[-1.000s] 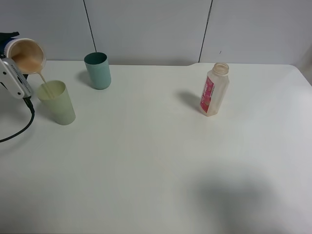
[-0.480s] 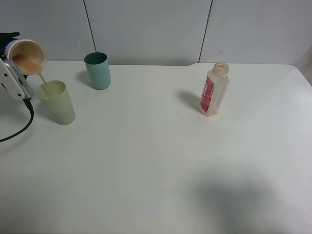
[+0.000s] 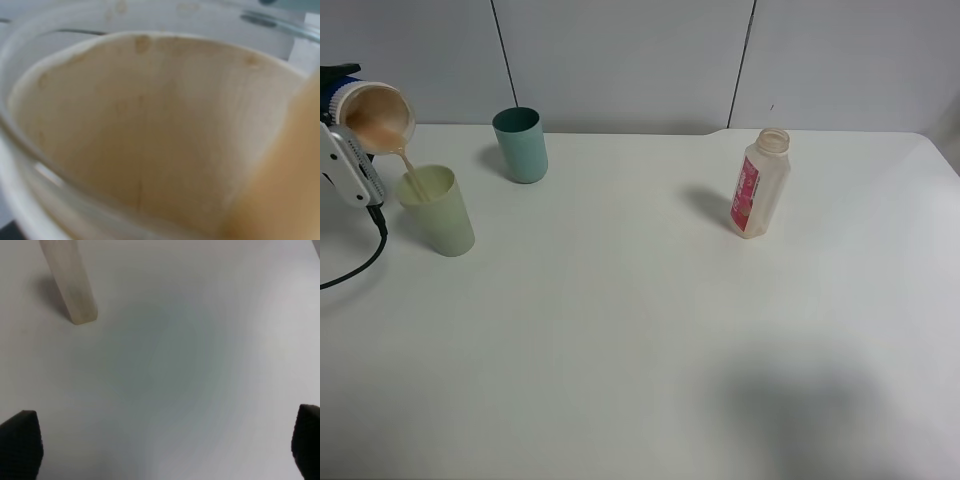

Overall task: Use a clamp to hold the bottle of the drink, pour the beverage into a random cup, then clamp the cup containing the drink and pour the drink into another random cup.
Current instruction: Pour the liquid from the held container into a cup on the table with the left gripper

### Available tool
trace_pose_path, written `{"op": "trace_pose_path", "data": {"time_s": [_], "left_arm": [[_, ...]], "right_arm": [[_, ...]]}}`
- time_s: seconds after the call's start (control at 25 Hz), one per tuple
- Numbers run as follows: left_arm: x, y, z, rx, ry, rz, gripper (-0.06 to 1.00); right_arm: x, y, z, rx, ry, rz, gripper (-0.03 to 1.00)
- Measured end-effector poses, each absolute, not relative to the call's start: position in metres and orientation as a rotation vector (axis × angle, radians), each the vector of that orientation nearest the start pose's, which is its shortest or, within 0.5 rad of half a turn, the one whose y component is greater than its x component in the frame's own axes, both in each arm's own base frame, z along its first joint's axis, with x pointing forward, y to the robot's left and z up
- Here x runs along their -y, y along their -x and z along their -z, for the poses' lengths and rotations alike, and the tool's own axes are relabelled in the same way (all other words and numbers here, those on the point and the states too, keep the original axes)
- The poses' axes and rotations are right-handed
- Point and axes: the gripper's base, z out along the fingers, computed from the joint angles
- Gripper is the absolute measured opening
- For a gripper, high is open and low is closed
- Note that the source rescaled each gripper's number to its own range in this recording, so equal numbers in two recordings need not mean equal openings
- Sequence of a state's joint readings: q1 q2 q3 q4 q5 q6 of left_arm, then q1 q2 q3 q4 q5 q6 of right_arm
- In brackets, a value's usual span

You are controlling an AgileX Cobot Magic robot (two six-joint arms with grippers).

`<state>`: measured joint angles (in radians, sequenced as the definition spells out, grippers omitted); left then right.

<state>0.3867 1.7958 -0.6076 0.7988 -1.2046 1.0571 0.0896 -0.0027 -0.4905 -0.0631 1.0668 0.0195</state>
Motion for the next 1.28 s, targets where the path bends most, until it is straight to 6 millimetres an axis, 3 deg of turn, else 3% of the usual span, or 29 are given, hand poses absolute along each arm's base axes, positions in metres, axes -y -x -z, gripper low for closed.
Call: {"op": "trace_pose_path", "data": {"time_s": [0.32, 1.28], "left_arm": [[-0.0570, -0.3004, -0.1834, -1.038, -1.263, -0.843, 0.01], [-0.0571, -0.3005, -0.1835, -1.024, -1.277, -0.864, 0.01]], "right_arm": [[0.0054, 0.0041, -0.2742, -2.054, 0.069, 0.008, 1.00], [0.0054, 0.0041, -0.2742, -2.054, 0.069, 0.008, 1.00]]}}
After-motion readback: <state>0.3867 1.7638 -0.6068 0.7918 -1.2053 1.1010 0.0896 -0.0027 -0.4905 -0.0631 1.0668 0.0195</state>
